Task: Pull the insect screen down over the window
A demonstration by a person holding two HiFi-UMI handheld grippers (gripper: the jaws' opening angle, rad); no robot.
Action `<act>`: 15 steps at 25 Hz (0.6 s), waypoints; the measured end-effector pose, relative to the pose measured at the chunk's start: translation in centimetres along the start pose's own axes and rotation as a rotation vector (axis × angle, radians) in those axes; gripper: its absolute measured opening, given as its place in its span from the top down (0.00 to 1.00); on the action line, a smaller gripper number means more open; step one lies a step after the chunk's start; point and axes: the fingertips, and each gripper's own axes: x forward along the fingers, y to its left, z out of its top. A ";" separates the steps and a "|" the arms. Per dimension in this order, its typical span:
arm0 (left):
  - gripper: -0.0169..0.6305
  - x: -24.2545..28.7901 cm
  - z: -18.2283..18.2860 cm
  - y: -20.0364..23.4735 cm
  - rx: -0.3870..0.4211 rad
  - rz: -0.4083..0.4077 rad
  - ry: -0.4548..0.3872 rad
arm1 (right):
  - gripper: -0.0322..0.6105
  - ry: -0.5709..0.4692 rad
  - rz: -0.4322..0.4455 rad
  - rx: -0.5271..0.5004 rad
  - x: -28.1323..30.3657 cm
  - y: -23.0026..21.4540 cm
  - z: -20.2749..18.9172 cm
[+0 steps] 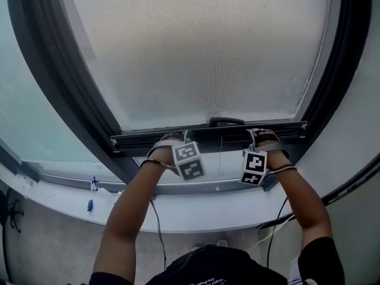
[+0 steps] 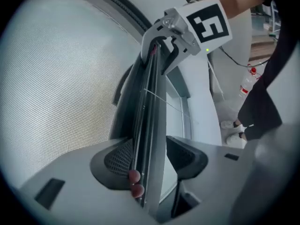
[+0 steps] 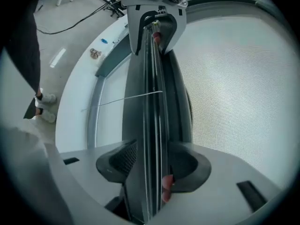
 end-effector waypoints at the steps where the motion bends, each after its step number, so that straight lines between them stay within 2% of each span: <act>1: 0.66 0.6 -0.2 -0.6 0.004 -0.001 0.003 | 0.65 0.001 0.030 -0.011 0.2 0.8 0.0; 4: 0.65 1.5 -0.4 -1.6 0.015 0.015 0.012 | 0.65 0.005 0.061 -0.011 0.5 1.9 -0.2; 10: 0.65 1.5 -0.5 -1.6 0.008 -0.015 0.011 | 0.65 -0.003 0.039 -0.011 0.5 1.7 -0.1; 15: 0.65 1.9 -0.5 -2.0 0.004 -0.017 0.007 | 0.65 0.001 0.064 -0.004 0.9 2.7 -0.1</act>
